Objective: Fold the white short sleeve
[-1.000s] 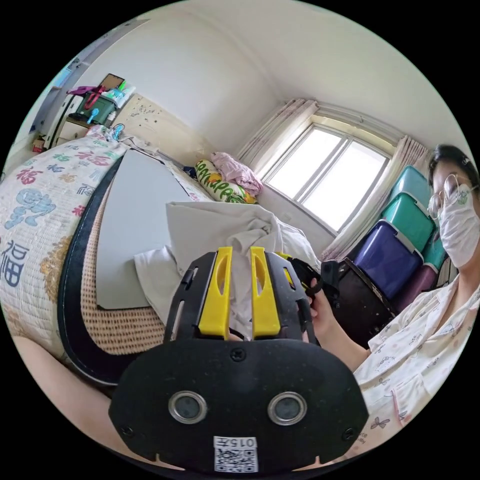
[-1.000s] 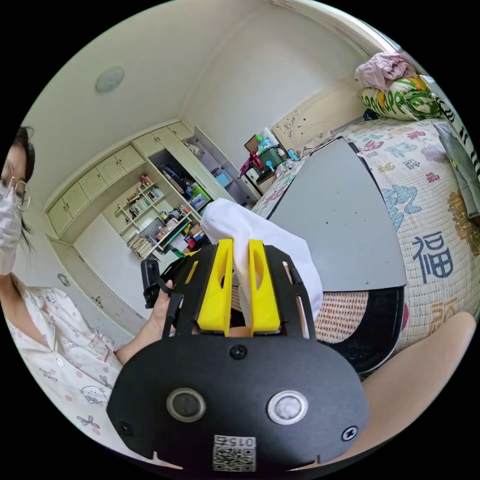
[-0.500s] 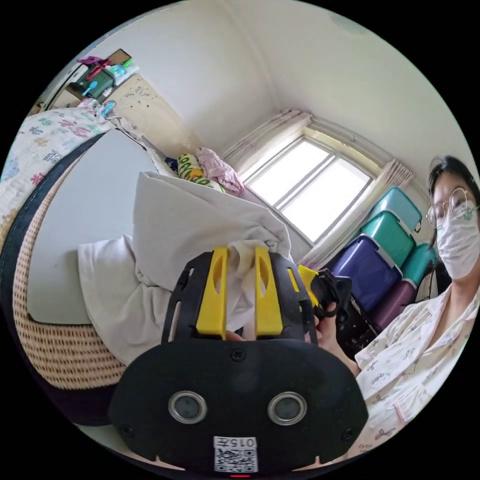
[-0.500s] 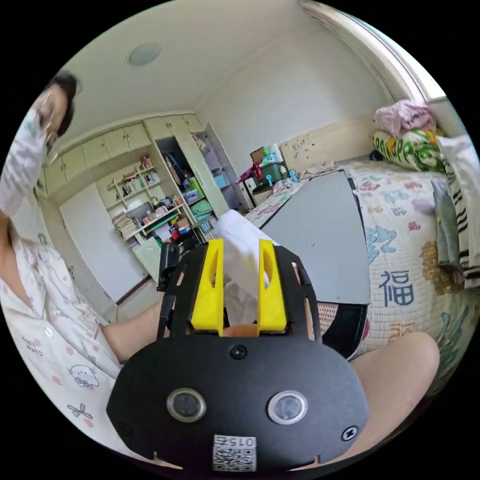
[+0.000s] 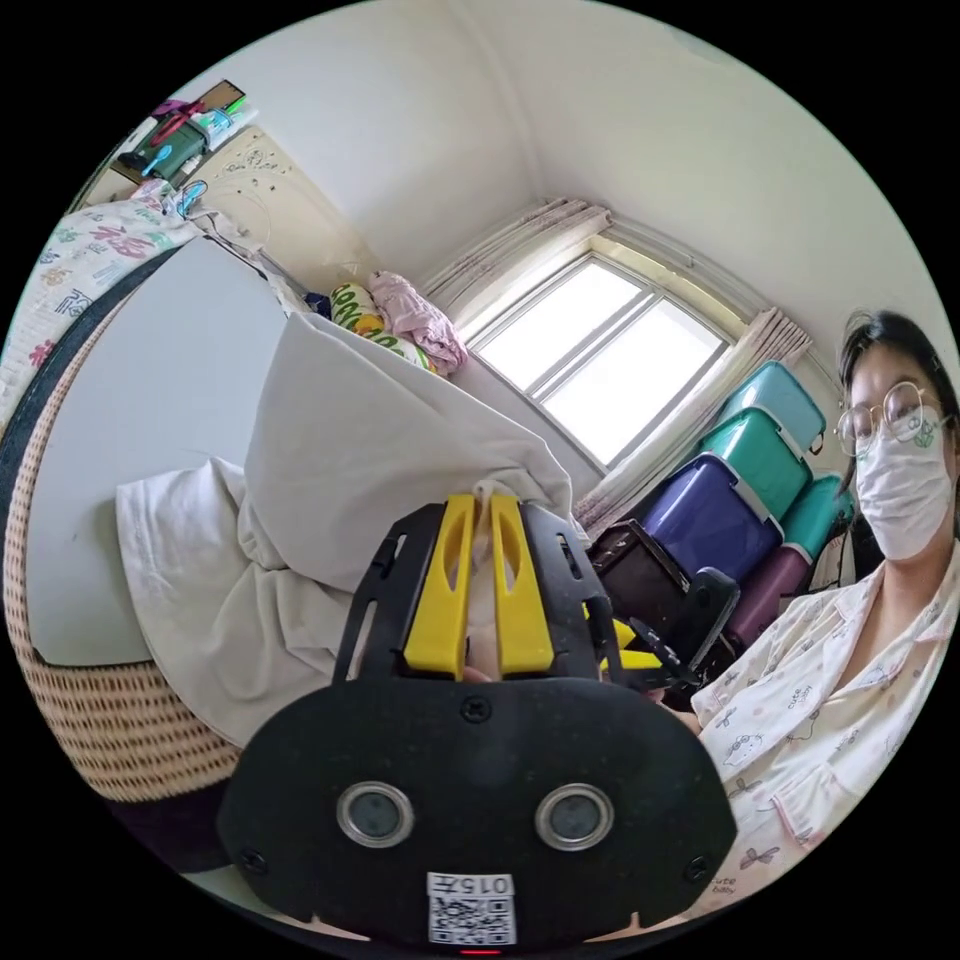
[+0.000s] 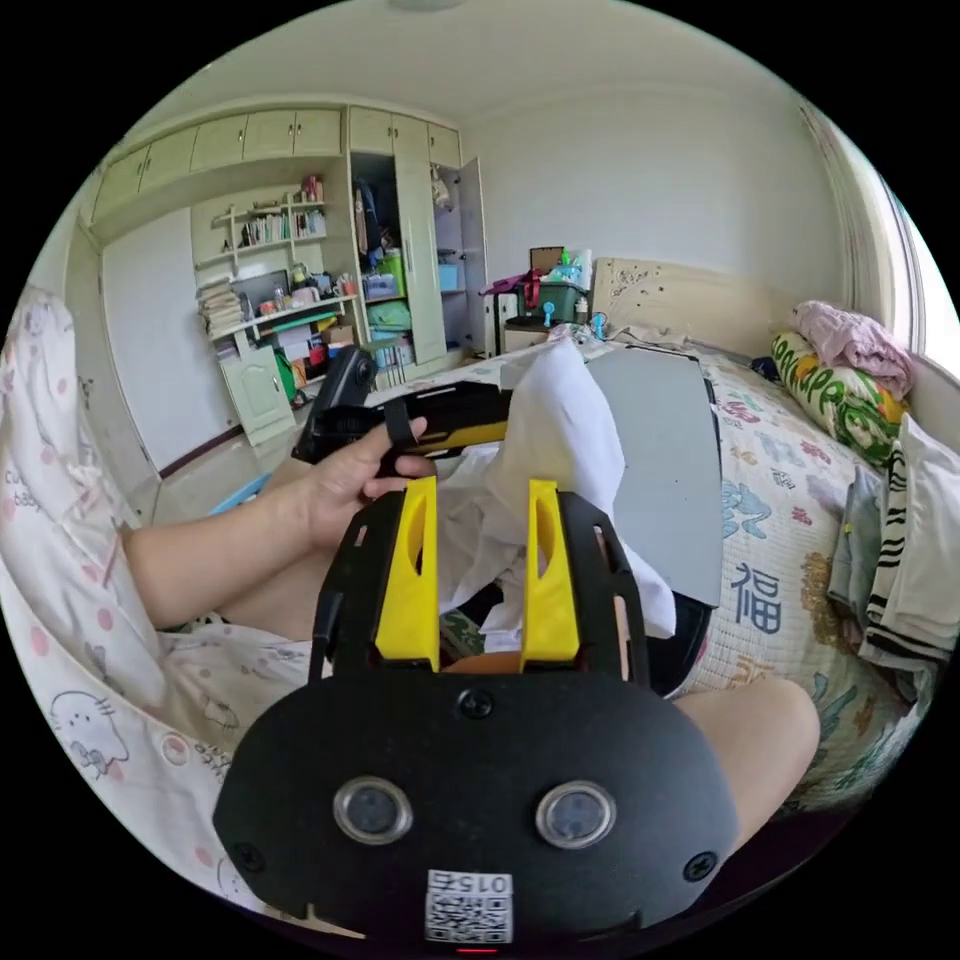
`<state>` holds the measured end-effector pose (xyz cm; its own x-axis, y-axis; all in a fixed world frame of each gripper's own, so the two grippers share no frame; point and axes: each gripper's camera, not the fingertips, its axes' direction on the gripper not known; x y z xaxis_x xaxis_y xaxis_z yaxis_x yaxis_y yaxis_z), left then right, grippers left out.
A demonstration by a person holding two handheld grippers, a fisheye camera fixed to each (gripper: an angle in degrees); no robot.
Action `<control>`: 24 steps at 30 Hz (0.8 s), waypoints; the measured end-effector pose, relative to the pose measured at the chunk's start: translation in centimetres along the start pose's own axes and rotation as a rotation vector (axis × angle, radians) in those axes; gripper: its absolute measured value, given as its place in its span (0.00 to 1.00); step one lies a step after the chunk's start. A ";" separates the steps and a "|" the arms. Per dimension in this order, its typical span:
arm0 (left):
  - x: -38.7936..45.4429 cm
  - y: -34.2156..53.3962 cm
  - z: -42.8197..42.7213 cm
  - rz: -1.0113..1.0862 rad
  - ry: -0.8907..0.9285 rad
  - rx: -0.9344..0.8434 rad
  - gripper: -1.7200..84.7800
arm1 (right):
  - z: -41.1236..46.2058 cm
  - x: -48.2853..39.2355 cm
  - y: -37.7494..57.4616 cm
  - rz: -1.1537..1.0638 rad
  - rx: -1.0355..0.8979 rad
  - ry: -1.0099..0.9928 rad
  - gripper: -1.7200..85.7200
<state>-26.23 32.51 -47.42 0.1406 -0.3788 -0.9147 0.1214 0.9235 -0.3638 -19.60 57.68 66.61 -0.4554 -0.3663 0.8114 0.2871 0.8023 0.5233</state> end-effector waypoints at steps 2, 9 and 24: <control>0.0 0.6 0.8 0.025 0.002 -0.012 0.03 | 1.9 -3.1 0.7 -0.067 -0.004 0.147 0.17; 0.2 3.2 2.3 0.110 -0.063 -0.074 0.03 | 2.7 -5.1 0.5 -0.032 0.045 0.199 0.16; 0.4 12.0 14.4 0.137 -0.092 -0.163 0.03 | -1.0 -6.0 -2.3 0.209 0.058 0.102 0.08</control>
<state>-10.57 42.57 -49.62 0.2349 -0.2463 -0.9403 -0.0646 0.9613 -0.2679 -16.69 57.58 60.79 -0.3031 -0.2329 0.9241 0.3158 0.8903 0.3280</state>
